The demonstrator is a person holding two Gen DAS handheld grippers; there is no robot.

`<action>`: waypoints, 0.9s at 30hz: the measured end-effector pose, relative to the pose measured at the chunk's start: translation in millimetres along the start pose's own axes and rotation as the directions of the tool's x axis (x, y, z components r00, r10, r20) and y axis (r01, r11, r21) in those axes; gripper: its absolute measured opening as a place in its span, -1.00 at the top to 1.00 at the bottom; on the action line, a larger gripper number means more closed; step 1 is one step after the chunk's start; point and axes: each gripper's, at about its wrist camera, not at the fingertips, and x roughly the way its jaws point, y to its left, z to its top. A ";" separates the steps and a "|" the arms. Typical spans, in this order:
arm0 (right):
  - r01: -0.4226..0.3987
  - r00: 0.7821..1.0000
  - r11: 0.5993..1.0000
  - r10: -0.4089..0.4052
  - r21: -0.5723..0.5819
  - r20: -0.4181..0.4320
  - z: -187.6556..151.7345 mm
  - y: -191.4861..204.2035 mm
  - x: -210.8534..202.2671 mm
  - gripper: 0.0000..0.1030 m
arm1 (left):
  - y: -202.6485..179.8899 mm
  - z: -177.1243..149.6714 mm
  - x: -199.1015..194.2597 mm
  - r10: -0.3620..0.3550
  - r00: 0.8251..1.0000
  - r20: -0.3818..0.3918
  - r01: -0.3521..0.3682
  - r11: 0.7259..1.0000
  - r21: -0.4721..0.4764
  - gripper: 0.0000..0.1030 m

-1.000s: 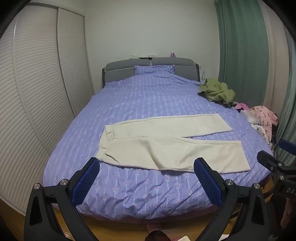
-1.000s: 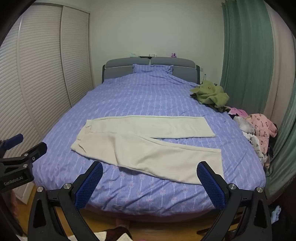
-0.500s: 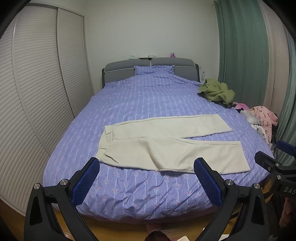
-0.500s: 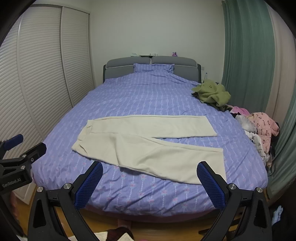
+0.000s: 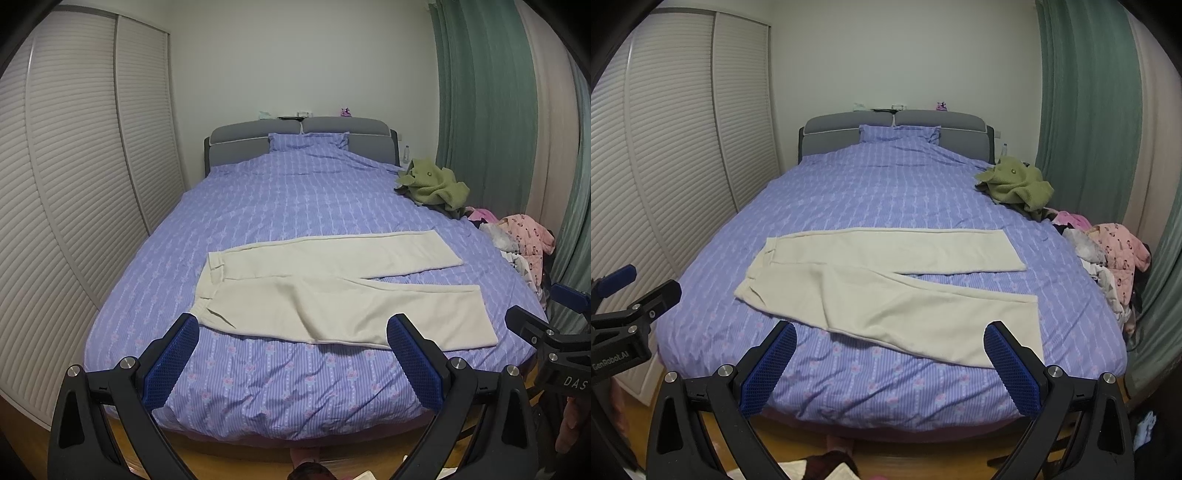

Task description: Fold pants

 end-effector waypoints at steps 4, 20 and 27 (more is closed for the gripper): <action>-0.003 1.000 1.000 0.003 -0.002 0.001 1.7 -0.2 0.1 -1.00 | -0.2 -1.2 0.2 0.000 1.000 -0.001 0.000 1.000 -0.004 -1.00; -0.007 1.000 1.000 0.007 0.001 -0.004 3.2 -2.6 0.9 -1.00 | -1.0 -1.7 0.7 -0.005 1.000 -0.004 0.005 1.000 -0.001 -1.00; -0.010 1.000 1.000 0.010 0.002 -0.006 2.7 -3.3 1.6 -1.00 | -1.9 -2.0 0.6 -0.004 1.000 -0.004 0.004 1.000 -0.001 -1.00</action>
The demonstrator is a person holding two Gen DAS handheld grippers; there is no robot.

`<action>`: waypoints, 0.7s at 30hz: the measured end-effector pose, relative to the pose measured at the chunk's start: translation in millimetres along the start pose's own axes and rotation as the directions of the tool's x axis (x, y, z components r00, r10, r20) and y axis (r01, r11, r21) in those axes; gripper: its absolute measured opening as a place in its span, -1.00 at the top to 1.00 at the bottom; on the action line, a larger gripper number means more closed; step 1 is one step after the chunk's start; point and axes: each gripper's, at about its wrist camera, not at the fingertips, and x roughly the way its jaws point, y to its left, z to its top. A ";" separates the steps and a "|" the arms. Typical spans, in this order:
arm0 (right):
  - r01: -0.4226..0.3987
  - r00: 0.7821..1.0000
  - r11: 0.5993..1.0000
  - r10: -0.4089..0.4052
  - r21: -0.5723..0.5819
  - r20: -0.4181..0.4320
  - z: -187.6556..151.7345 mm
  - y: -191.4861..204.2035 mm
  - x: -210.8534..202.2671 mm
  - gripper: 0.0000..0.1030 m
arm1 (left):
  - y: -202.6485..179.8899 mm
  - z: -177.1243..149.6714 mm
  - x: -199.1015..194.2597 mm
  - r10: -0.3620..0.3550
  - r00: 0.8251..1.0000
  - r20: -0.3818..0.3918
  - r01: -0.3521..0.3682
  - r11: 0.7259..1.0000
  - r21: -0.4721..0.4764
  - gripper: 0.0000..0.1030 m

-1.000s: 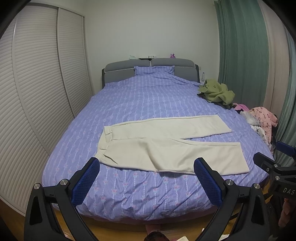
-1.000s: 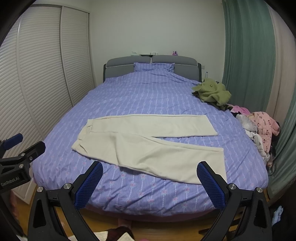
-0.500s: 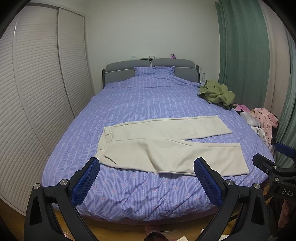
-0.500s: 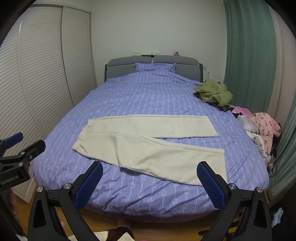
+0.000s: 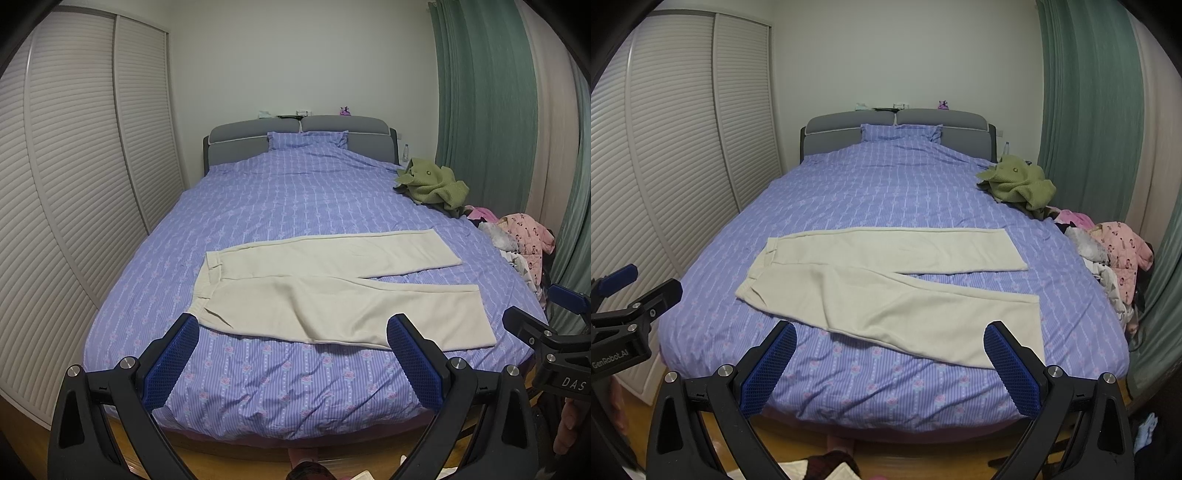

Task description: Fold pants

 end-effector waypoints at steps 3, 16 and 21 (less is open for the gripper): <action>-0.001 1.000 1.000 0.001 0.001 -0.003 -0.5 1.4 1.0 -1.00 | -0.2 -0.5 -0.3 0.000 1.000 -0.001 0.000 1.000 0.001 -1.00; -0.007 1.000 1.000 0.007 0.006 -0.022 3.9 10.5 10.2 -1.00 | 7.3 2.0 12.0 -0.002 1.000 -0.023 0.002 1.000 0.006 -1.00; -0.018 0.999 1.000 0.018 0.004 -0.046 5.3 20.5 25.5 -1.00 | 22.2 2.0 27.3 0.004 0.999 -0.047 -0.004 1.000 -0.007 -1.00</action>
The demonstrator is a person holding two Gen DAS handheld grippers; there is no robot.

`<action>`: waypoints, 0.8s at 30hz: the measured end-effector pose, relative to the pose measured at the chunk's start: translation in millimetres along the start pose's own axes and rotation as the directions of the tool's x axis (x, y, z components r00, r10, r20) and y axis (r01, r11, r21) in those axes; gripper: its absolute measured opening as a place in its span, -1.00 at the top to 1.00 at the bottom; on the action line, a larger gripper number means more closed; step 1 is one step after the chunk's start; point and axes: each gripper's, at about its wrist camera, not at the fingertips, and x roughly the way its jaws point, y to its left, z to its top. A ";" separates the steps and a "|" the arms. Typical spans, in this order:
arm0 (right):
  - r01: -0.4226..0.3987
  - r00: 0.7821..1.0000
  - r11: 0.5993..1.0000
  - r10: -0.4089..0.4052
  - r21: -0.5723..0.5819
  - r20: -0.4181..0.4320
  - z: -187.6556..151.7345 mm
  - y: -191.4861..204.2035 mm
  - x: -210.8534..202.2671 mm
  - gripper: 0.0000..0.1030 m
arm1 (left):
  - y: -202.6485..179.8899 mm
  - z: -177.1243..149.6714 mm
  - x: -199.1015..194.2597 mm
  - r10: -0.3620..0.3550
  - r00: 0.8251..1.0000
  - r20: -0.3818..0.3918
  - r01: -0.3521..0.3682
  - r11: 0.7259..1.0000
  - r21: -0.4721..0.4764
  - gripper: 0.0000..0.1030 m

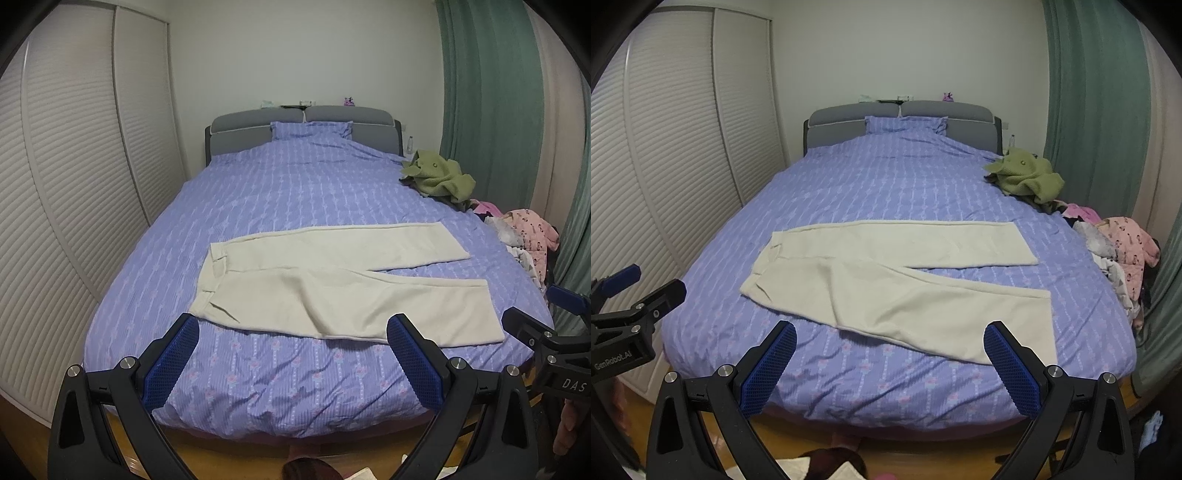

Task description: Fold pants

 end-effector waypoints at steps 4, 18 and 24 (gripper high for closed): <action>0.006 1.000 1.000 -0.006 -0.005 -0.022 6.6 15.6 19.7 -1.00 | 21.4 0.3 22.8 -0.005 1.000 -0.029 0.004 1.000 -0.028 -1.00; 0.029 0.971 0.988 0.008 0.152 -0.239 27.0 84.8 176.2 -1.00 | 136.0 19.4 168.1 -0.028 0.980 -0.195 0.019 0.999 -0.049 -1.00; 0.071 0.947 0.980 -0.008 0.183 -0.321 17.6 108.6 244.3 -1.00 | 168.9 5.8 252.5 -0.068 0.940 -0.335 0.031 0.993 -0.114 -1.00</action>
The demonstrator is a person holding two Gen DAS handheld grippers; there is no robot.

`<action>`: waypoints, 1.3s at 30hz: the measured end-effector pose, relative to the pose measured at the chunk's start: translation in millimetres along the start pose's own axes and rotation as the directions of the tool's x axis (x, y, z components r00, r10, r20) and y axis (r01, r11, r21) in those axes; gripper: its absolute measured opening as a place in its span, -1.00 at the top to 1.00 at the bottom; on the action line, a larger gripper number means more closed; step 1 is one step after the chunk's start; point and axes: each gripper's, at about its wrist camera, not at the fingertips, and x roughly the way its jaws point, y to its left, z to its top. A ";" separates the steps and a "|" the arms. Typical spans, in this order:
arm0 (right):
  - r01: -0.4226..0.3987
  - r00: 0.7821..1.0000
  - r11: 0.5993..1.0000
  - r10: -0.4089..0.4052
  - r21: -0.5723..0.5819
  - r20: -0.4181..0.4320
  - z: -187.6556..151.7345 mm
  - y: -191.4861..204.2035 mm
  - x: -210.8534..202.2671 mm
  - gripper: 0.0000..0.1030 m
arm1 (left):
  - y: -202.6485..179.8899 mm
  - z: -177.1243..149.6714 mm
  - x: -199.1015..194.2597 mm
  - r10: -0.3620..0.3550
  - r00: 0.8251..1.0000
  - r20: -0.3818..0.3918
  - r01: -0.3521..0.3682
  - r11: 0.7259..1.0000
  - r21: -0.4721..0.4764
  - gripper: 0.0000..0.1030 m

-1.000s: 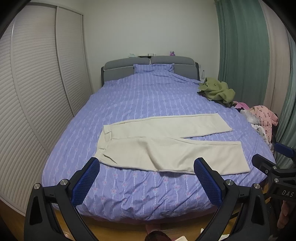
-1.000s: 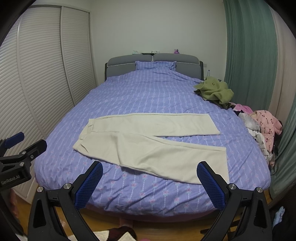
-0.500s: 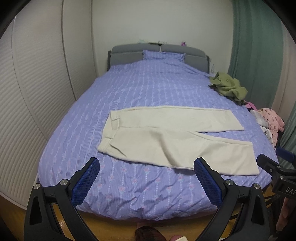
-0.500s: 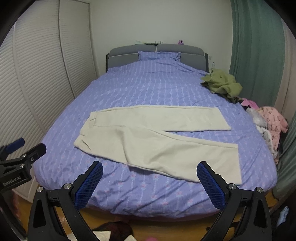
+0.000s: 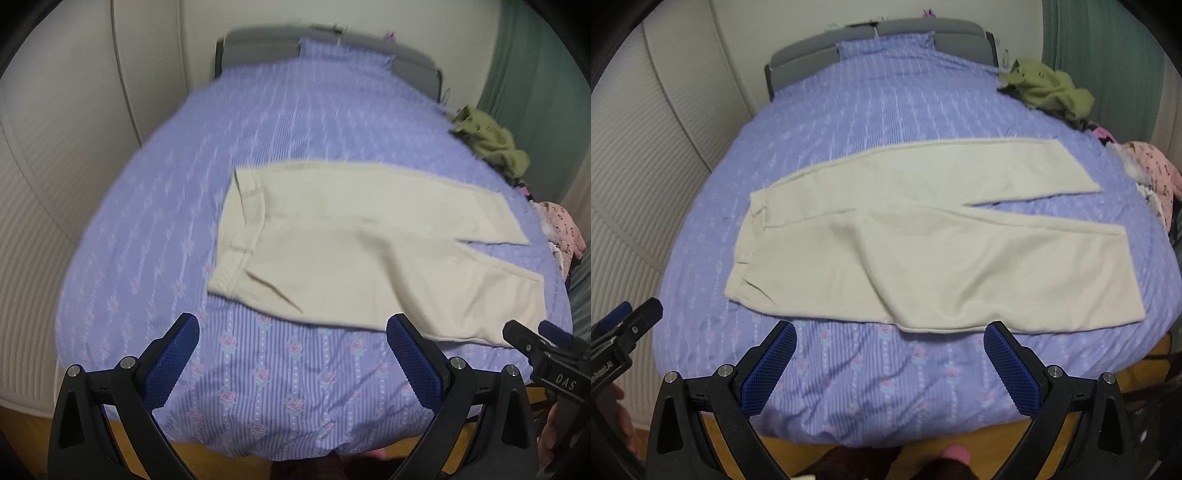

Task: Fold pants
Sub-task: 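Lower both tools toward the edge of the cream pants, then grasp the pants edge with the left tool while the right tool grasps beside it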

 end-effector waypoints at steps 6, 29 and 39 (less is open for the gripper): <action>0.020 0.995 0.998 -0.014 0.057 -0.103 -9.0 -9.1 63.8 -0.99 | 12.2 -0.9 73.7 -0.049 0.992 -0.113 0.040 0.996 -0.080 -0.89; -0.019 0.961 0.971 0.084 0.237 -0.265 -30.7 -29.2 201.8 -0.50 | 43.4 -22.6 232.4 -0.264 0.921 -0.288 0.108 0.880 -0.462 0.03; -0.009 0.970 0.975 0.062 0.220 -0.234 9.1 -40.7 192.5 0.44 | 27.0 12.1 193.1 -0.221 0.942 -0.252 0.129 0.934 -0.334 0.83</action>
